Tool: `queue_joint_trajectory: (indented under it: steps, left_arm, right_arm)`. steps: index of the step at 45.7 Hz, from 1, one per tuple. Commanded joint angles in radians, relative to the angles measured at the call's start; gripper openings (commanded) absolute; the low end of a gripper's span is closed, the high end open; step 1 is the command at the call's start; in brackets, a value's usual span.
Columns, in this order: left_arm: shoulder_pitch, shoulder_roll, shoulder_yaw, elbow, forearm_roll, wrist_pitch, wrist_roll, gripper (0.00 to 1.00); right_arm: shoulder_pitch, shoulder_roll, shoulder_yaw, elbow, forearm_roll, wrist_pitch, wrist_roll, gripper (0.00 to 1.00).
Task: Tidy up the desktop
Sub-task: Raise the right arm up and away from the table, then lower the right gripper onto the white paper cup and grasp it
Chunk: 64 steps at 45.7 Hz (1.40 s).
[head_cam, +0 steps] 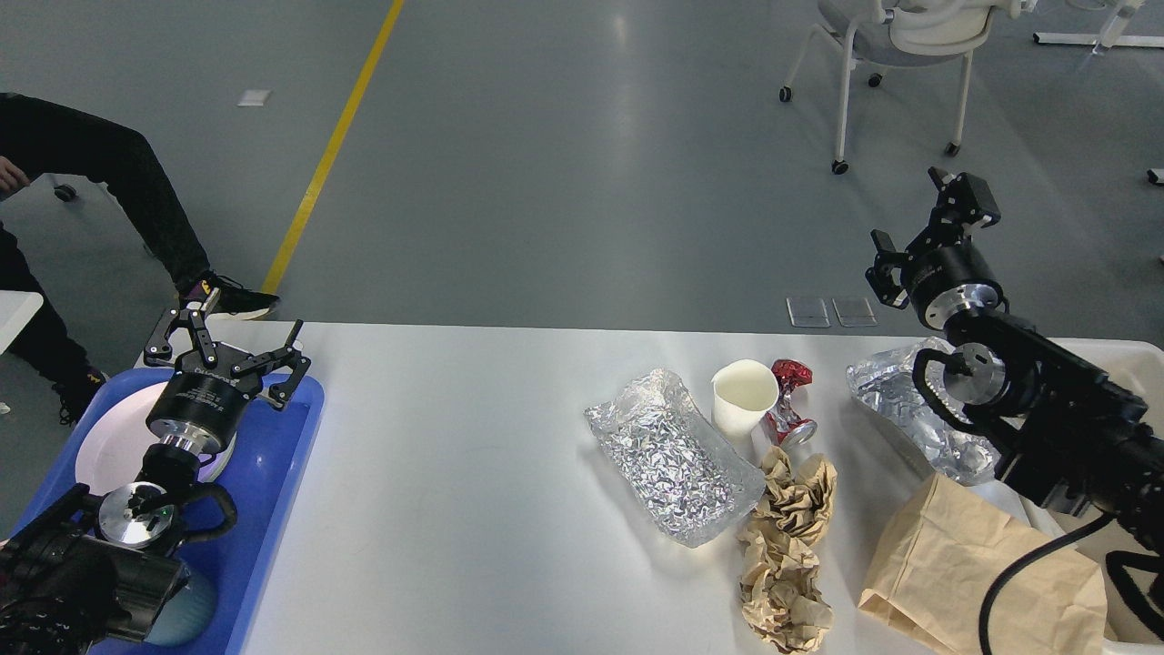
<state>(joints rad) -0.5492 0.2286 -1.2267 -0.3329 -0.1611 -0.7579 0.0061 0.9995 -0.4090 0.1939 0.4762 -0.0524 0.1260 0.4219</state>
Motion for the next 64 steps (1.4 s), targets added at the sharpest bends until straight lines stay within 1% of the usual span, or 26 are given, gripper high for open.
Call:
queue_joint_trajectory:
  steps: [1, 5, 9, 11, 13, 14, 17, 24, 26, 28, 30, 31, 40, 53, 56, 58, 63, 64]
  left_arm:
    - [0.000, 0.000, 0.000, 0.000, 0.000, 0.000, 0.000, 0.96]
    - [0.000, 0.000, 0.000, 0.000, 0.000, 0.000, 0.000, 0.96]
    - [0.000, 0.000, 0.000, 0.000, 0.000, 0.000, 0.000, 0.96]
    - [0.000, 0.000, 0.001, 0.000, 0.000, 0.000, 0.000, 0.96]
    - [0.000, 0.000, 0.000, 0.000, 0.000, 0.000, 0.000, 0.96]
    - [0.000, 0.000, 0.000, 0.000, 0.000, 0.000, 0.000, 0.96]
    - [0.000, 0.000, 0.001, 0.000, 0.000, 0.000, 0.000, 0.96]
    - [0.000, 0.000, 0.000, 0.000, 0.000, 0.000, 0.000, 0.96]
    - [0.000, 0.000, 0.001, 0.000, 0.000, 0.000, 0.000, 0.96]
    - [0.000, 0.000, 0.000, 0.000, 0.000, 0.000, 0.000, 0.96]
    - [0.000, 0.000, 0.000, 0.000, 0.000, 0.000, 0.000, 0.96]
    - [0.000, 0.001, 0.000, 0.000, 0.000, 0.000, 0.000, 0.96]
    - [0.000, 0.000, 0.001, 0.000, 0.000, 0.000, 0.000, 0.96]
    - [0.000, 0.000, 0.001, 0.000, 0.000, 0.000, 0.000, 0.96]
    - [0.000, 0.000, 0.001, 0.000, 0.000, 0.000, 0.000, 0.96]
    - [0.000, 0.000, 0.001, 0.000, 0.000, 0.000, 0.000, 0.96]
    - [0.000, 0.000, 0.001, 0.000, 0.000, 0.000, 0.000, 0.96]
    - [0.000, 0.000, 0.001, 0.000, 0.000, 0.000, 0.000, 0.96]
  right_arm:
    - [0.129, -0.022, -0.308, 0.005, -0.047, 0.104, -0.002, 1.00]
    - [0.203, -0.028, -0.448, 0.005, -0.047, 0.243, -0.003, 1.00]
    - [0.263, -0.033, -0.533, 0.005, -0.050, 0.389, -0.012, 1.00]
    - [0.284, -0.034, -0.565, 0.004, -0.052, 0.454, -0.029, 1.00]
    - [0.303, -0.031, -0.603, 0.005, -0.053, 0.504, -0.061, 1.00]
    - [0.326, -0.025, -0.655, 0.007, -0.055, 0.555, -0.124, 1.00]
    - [0.355, -0.016, -0.726, 0.009, -0.064, 0.596, -0.239, 1.00]
    - [0.424, 0.055, -0.876, 0.022, -0.078, 0.658, -0.578, 1.00]
    - [0.438, 0.073, -0.909, 0.022, -0.078, 0.666, -0.664, 1.00]
    - [0.452, 0.090, -0.930, 0.022, -0.079, 0.666, -0.721, 1.00]
    - [0.467, 0.105, -0.949, 0.025, -0.079, 0.667, -0.759, 1.00]
    - [0.476, 0.111, -0.953, 0.025, -0.079, 0.667, -0.767, 1.00]
    - [0.571, 0.165, -0.998, 0.028, -0.069, 0.667, -0.764, 1.00]
    - [0.622, 0.174, -0.961, 0.044, -0.049, 0.664, -0.761, 1.00]
    - [0.651, 0.170, -0.961, 0.067, -0.044, 0.670, -0.761, 1.00]
    - [0.697, 0.162, -0.965, 0.097, -0.044, 0.698, -0.761, 1.00]
    - [0.801, 0.127, -0.962, 0.142, -0.046, 0.831, -0.759, 1.00]
    - [0.818, 0.122, -0.961, 0.150, -0.046, 0.834, -0.759, 1.00]
